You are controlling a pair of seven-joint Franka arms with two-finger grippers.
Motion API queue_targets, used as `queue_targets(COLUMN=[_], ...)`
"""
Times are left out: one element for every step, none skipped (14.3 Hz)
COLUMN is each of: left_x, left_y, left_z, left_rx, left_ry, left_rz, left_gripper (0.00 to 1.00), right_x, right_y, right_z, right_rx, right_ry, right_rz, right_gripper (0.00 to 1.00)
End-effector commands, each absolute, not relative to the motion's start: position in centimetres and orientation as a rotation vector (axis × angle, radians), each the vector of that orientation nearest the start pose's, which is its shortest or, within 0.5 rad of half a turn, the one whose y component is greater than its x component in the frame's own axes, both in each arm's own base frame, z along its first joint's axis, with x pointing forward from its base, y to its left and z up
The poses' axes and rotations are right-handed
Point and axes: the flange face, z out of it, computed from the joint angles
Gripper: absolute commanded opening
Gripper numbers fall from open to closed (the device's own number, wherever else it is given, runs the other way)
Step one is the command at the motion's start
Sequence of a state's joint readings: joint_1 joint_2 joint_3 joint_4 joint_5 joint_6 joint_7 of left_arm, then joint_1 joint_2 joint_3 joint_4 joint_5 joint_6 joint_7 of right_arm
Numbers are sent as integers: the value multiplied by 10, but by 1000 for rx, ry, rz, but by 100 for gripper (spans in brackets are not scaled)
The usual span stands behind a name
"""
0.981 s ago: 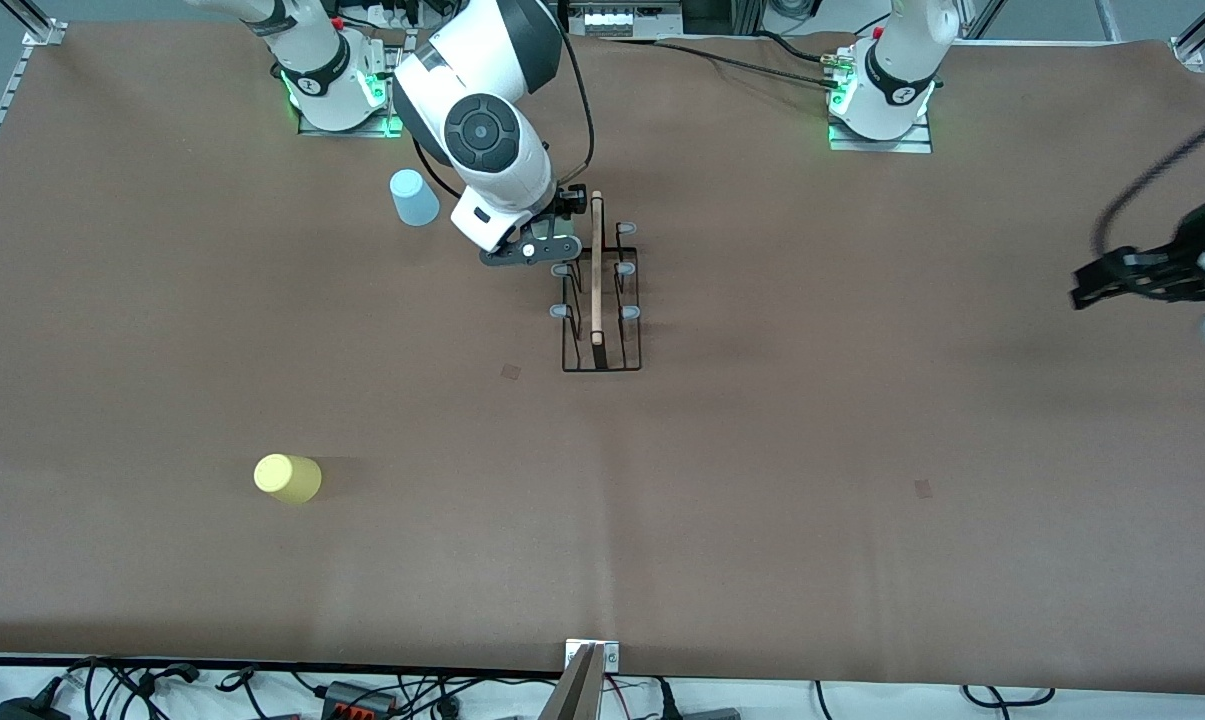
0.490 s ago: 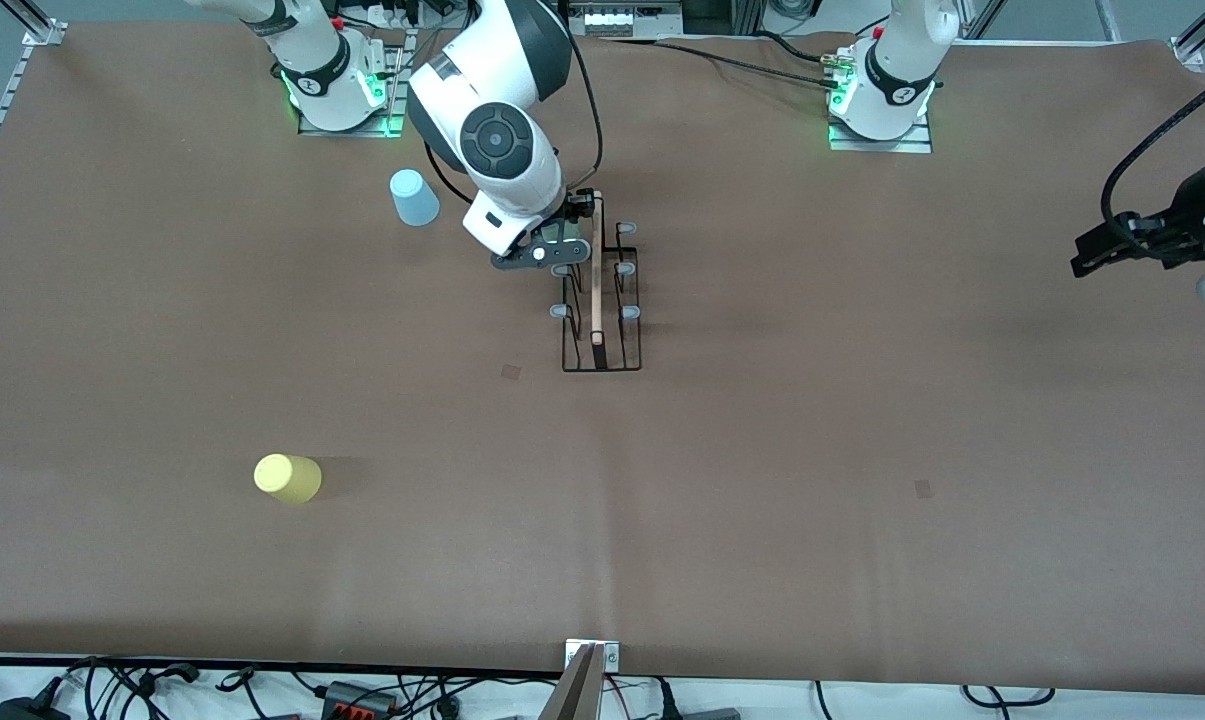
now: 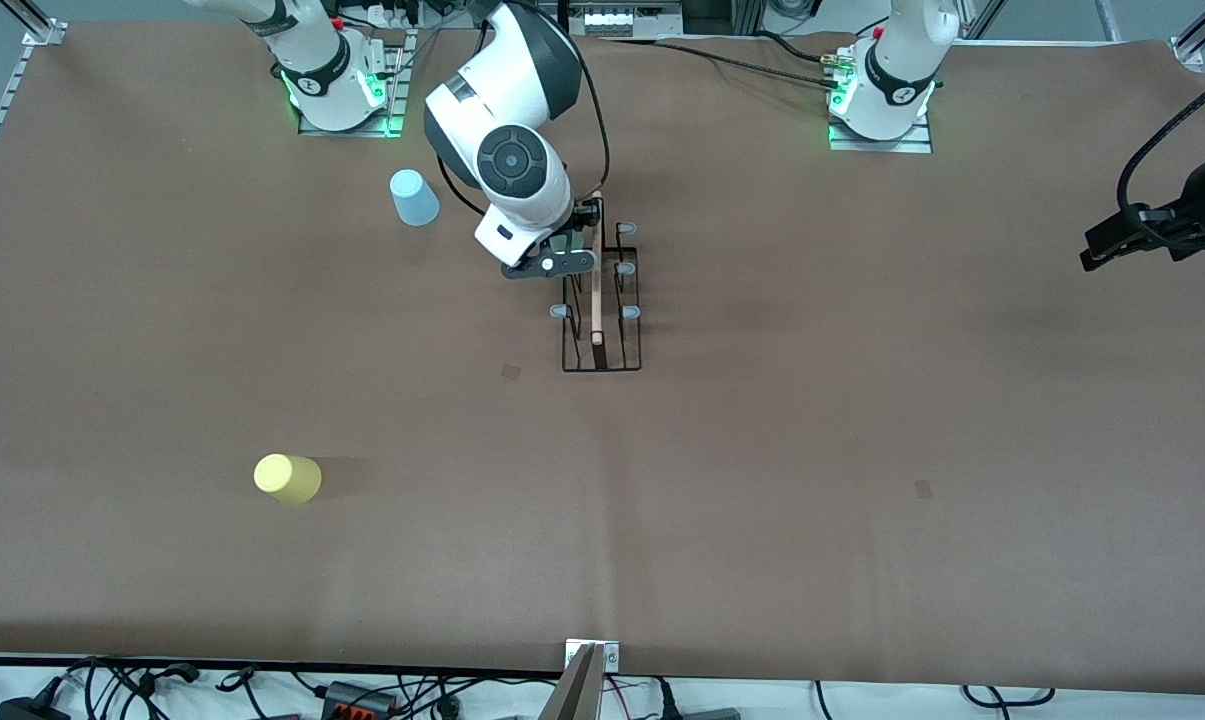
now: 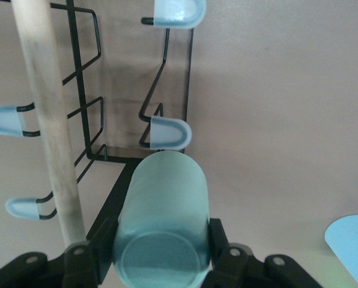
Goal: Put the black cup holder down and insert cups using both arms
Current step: 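Lower the teal cup onto a rack peg with the right gripper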
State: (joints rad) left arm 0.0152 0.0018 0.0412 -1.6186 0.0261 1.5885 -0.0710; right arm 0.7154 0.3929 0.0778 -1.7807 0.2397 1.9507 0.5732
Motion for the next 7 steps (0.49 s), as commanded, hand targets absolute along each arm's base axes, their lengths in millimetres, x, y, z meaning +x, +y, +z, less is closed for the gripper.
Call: queue_targets(left_x=[553, 553, 554, 554, 554, 554, 554], left_y=[34, 35, 35, 36, 34, 34, 34], left_z=[607, 607, 607, 607, 607, 607, 609], left_rx=[-3125, -3124, -3123, -3124, -3125, -3125, -3125], left_ry=[-201, -203, -203, -206, -201, -201, -201], left_rz=[24, 22, 19, 19, 22, 22, 17], left_gripper=[100, 100, 100, 100, 100, 100, 100], right_x=[426, 426, 426, 426, 428, 430, 431], right_y=[460, 461, 460, 460, 459, 456, 455], right_z=[317, 315, 314, 313, 314, 318, 324], right_rx=[-3047, -3047, -3053, -3052, -3057, -3059, -3056], right_ry=[-154, -158, -159, -155, -117, -94, -91], right_rz=[485, 487, 487, 490, 491, 489, 484], right_gripper=[21, 23, 40, 75, 100, 100, 100])
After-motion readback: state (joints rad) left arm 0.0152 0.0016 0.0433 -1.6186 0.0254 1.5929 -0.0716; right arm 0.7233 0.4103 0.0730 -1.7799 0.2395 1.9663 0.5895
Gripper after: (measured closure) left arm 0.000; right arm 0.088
